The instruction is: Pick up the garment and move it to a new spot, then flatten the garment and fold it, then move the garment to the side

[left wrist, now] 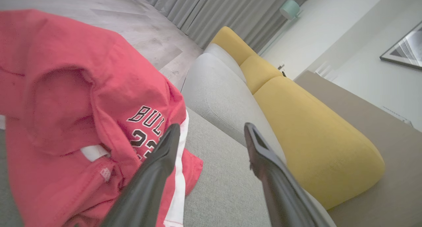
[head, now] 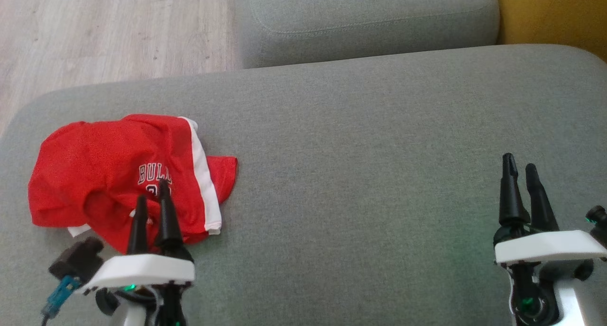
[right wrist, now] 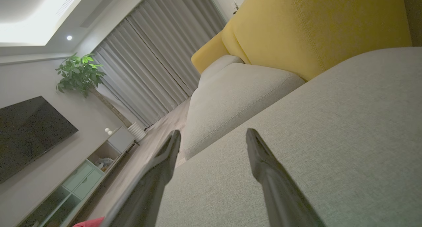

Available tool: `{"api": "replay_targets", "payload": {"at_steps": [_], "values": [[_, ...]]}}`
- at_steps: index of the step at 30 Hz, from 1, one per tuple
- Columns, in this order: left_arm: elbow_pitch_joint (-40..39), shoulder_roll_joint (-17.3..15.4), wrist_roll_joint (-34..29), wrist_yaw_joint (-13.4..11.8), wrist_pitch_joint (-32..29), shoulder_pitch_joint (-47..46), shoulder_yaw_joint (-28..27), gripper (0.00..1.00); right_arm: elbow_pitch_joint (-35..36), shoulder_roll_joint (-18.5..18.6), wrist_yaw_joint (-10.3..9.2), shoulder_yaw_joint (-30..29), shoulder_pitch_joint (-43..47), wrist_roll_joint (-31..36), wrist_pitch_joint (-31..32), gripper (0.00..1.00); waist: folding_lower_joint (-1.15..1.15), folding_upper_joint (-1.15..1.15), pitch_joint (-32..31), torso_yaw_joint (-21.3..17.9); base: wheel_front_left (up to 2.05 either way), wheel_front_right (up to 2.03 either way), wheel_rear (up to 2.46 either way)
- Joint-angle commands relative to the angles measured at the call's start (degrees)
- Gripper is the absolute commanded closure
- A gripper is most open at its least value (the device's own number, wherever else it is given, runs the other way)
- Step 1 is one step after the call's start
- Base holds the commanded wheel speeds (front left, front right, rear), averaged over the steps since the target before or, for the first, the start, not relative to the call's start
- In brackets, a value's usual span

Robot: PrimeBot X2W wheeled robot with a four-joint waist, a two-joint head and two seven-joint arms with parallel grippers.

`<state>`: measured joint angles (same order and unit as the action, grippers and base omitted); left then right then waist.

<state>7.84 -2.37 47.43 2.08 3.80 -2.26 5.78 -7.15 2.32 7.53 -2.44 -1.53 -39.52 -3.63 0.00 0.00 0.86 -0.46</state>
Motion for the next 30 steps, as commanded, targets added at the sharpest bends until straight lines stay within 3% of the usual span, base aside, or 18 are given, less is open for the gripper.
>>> {"api": "replay_targets", "payload": {"at_steps": [1, 30], "values": [[-2.25, -0.94, -3.10, -0.05, 0.82, -3.19, 0.38, 0.00, 2.61, 0.36, -0.02, 1.03, -2.13, 3.05, -0.91, 0.00, 0.00, 0.00, 0.00, -0.03, 0.00, 0.00, 0.00], [3.97, -5.91, -26.02, -6.23, 5.51, -9.28, 15.38, 0.00, 2.84, 0.45, -0.03, 4.24, -1.94, 29.71, -5.63, 0.00, 0.00, 0.00, 1.31, -0.15, 0.00, 0.00, 0.00]]}}
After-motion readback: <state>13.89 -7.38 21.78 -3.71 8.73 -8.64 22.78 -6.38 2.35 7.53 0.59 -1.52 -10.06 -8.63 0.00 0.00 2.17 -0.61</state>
